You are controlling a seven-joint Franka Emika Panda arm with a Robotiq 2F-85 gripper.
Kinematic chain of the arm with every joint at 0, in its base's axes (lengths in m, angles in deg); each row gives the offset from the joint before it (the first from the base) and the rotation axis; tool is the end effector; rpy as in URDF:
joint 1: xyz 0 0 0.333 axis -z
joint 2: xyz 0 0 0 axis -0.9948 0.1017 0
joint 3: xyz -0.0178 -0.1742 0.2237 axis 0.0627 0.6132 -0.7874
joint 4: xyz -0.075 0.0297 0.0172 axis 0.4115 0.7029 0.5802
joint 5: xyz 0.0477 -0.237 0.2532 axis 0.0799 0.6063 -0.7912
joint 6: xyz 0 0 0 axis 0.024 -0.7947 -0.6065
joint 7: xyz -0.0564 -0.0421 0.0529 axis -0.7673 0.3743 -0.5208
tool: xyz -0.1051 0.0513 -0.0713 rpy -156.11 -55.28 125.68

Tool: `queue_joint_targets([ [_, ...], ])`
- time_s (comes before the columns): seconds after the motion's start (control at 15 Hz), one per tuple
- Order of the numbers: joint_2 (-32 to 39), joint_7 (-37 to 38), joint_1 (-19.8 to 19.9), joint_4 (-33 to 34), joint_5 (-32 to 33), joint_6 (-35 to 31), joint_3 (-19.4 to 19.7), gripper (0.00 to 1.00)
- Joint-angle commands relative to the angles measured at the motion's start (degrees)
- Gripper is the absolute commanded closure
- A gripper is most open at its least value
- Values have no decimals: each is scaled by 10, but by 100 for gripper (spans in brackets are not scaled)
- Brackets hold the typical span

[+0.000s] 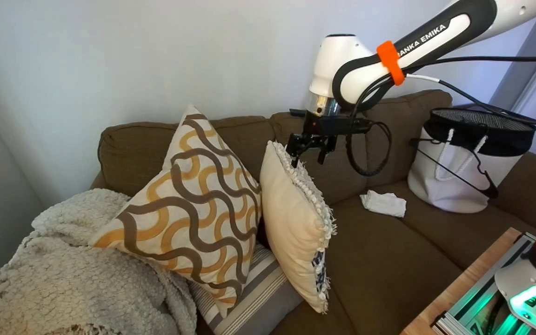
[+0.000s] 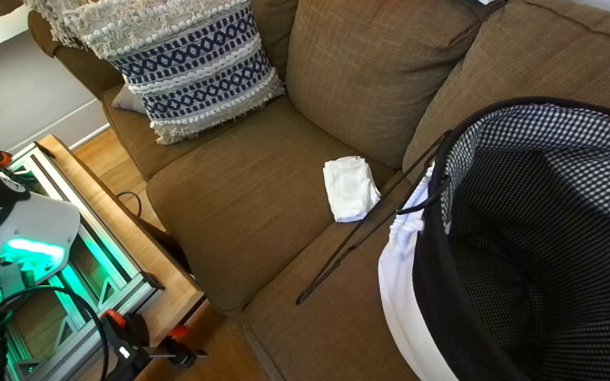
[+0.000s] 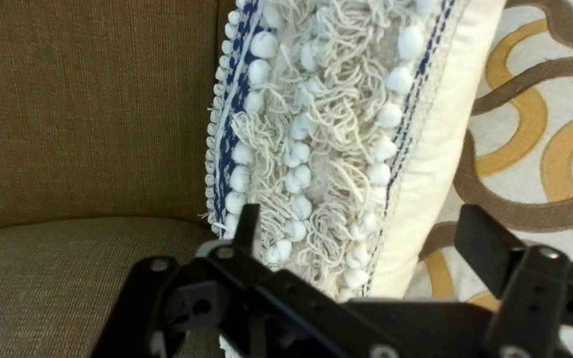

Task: Pick up the white and blue throw pillow and move it to the right side of the couch

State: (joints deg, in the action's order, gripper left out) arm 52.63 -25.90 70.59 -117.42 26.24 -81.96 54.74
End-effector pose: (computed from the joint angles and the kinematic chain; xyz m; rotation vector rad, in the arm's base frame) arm 0.4842 0.2672 0.2890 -3.0468 0.1661 -0.0438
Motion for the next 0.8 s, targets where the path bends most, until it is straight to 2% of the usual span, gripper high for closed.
queue_joint_targets([
  [0.0, 74, 74, -43, 75, 16, 29, 41, 0],
  [0.13, 110, 99, -59, 110, 26, 28, 59, 0],
  [0.27, 155, 101, -70, 155, 6, 53, 63, 0],
  [0.47, 212, 117, -95, 224, 6, 153, 70, 0],
  [0.6, 239, 162, -119, 254, 31, 203, 92, 0],
  [0.67, 247, 182, -130, 267, 46, 225, 103, 25],
  [0.73, 259, 189, -133, 279, 53, 235, 108, 26],
])
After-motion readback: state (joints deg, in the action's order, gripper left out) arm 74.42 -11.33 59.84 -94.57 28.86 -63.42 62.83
